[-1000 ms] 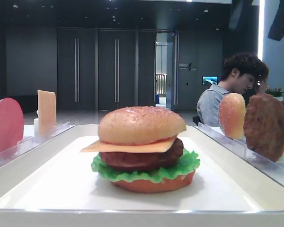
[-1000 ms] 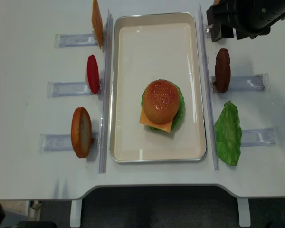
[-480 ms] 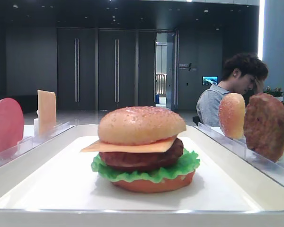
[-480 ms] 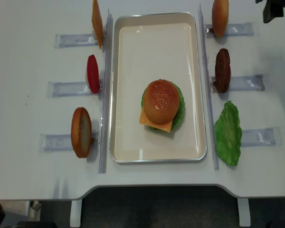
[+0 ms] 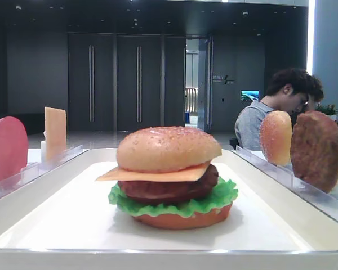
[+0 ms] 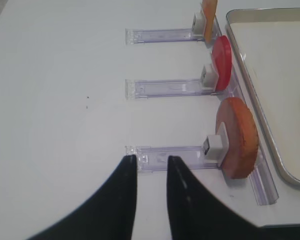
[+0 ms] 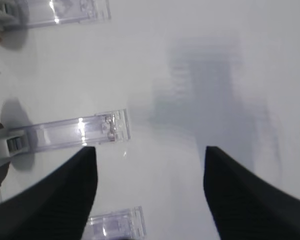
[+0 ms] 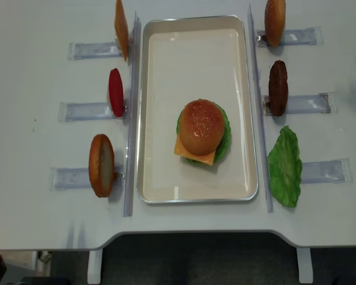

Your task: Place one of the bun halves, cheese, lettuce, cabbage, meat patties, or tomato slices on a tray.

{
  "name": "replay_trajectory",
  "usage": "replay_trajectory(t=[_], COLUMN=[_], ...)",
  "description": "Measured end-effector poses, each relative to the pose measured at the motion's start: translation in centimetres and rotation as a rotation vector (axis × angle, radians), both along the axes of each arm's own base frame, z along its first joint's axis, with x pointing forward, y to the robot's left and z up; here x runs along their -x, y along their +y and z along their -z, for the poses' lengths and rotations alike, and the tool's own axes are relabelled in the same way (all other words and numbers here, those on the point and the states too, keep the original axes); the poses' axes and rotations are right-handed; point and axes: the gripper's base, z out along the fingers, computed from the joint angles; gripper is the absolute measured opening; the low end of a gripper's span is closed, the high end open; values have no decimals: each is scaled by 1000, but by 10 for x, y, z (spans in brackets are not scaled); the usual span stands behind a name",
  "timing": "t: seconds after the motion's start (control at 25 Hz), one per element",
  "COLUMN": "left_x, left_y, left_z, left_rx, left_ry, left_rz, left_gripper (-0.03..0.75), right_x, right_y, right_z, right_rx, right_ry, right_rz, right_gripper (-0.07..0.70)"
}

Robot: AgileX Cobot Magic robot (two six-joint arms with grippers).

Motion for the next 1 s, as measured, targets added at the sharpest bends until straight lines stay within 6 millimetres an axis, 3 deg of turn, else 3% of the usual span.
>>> replay_trajectory(t=[0.48,1.0], left_x=[0,0], left_y=[0,0], left_z=[0,0], left_rx=[0,0], left_ry=[0,0], left_rz=[0,0], left_gripper=[159,159], right_x=[15,108], right_y=[1,9], right_z=[2,-9], right_rx=[-3,6], right_ry=[83,-10], right_rz=[-14,-14], right_gripper=[437,437])
